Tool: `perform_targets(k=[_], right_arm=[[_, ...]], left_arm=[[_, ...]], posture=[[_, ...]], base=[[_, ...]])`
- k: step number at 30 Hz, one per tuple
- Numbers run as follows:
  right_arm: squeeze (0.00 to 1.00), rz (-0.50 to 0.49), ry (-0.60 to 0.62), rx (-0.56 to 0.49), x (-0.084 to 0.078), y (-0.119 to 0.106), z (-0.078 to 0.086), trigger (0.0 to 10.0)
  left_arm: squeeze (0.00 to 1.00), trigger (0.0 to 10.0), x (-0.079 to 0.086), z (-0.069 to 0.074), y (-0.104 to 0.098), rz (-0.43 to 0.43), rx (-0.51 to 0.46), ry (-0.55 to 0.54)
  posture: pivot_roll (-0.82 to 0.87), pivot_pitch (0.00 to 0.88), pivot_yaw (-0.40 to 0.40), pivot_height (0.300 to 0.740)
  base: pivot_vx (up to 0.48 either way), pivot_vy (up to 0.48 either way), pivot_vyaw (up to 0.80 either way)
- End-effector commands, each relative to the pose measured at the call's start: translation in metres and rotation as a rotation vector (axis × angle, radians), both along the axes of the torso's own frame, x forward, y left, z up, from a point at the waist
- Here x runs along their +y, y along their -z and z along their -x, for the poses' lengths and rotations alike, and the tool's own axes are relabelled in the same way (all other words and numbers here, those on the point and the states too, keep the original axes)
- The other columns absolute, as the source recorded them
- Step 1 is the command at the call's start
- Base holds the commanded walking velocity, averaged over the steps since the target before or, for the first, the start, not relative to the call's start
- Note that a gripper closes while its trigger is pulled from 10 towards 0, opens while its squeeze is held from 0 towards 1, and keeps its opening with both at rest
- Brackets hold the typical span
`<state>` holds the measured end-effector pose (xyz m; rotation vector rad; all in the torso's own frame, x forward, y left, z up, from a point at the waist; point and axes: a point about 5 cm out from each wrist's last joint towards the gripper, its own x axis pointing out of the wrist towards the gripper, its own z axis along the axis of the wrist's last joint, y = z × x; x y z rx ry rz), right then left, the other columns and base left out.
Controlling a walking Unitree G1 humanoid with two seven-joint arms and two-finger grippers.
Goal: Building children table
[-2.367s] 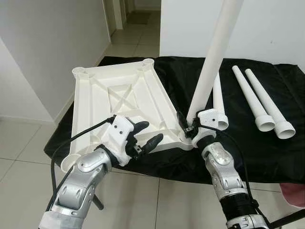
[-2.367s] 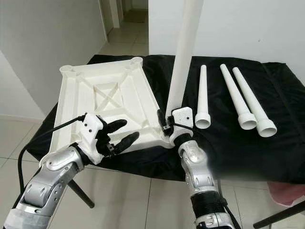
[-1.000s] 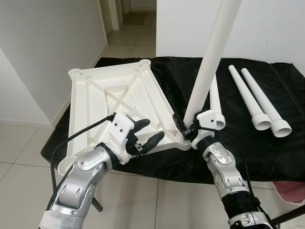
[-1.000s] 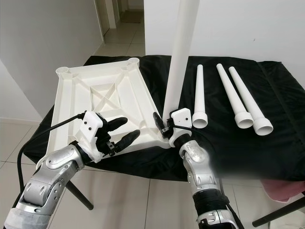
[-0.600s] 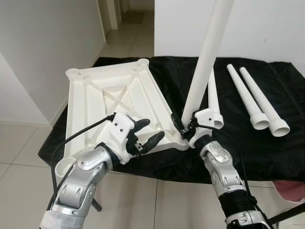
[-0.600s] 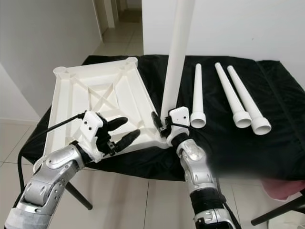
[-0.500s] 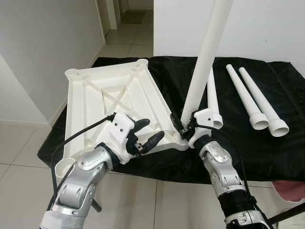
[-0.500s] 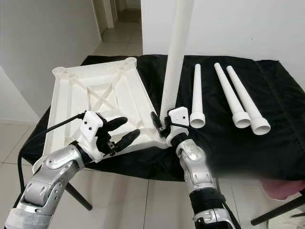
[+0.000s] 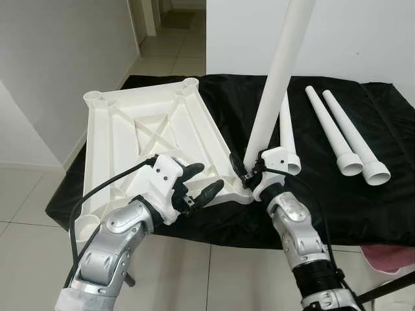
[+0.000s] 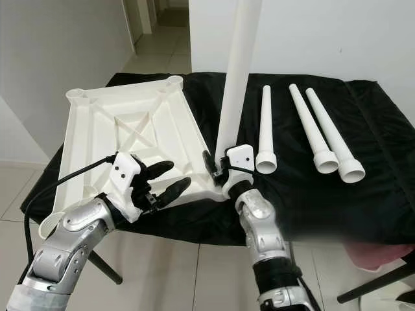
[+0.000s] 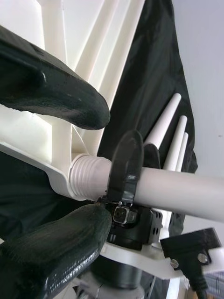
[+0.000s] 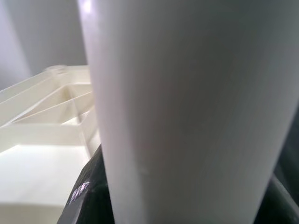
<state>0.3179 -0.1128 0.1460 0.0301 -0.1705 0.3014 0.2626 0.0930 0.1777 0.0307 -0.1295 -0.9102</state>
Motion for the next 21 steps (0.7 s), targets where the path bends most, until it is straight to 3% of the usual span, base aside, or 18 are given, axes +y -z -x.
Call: perform_targets(k=[1, 7, 12, 21], right_arm=[[0.0, -0.066, 0.104, 0.154, 0.002, 0.028, 0.006, 10.0], [0.0, -0.121, 0.185, 0.133, 0.011, 0.022, 0.01, 10.0], [0.0, -0.142, 0.324, 0.128, 0.011, 0.019, 0.014, 10.0], [0.03, -0.13, 0.336, 0.112, 0.011, 0.017, 0.018, 10.0]], left_arm=[[0.0, 10.0, 0.005, -0.001, 0.0, -0.003, 0.001, -0.082], [0.0, 10.0, 0.003, 0.0, 0.0, 0.0, 0.004, -0.079], [0.0, 10.0, 0.003, -0.001, 0.001, 0.002, 0.007, -0.077], [0.0, 10.0, 0.001, 0.0, 0.002, 0.004, 0.008, -0.068]], posture=[[-0.02, 0.065, 0.074, 0.74], [-0.02, 0.066, 0.071, 0.74], [-0.02, 0.066, 0.071, 0.74], [-0.03, 0.049, 0.065, 0.74]], base=[[0.0, 0.0, 0.0], [0.0, 0.0, 0.0], [0.0, 0.0, 0.0], [0.0, 0.0, 0.0]])
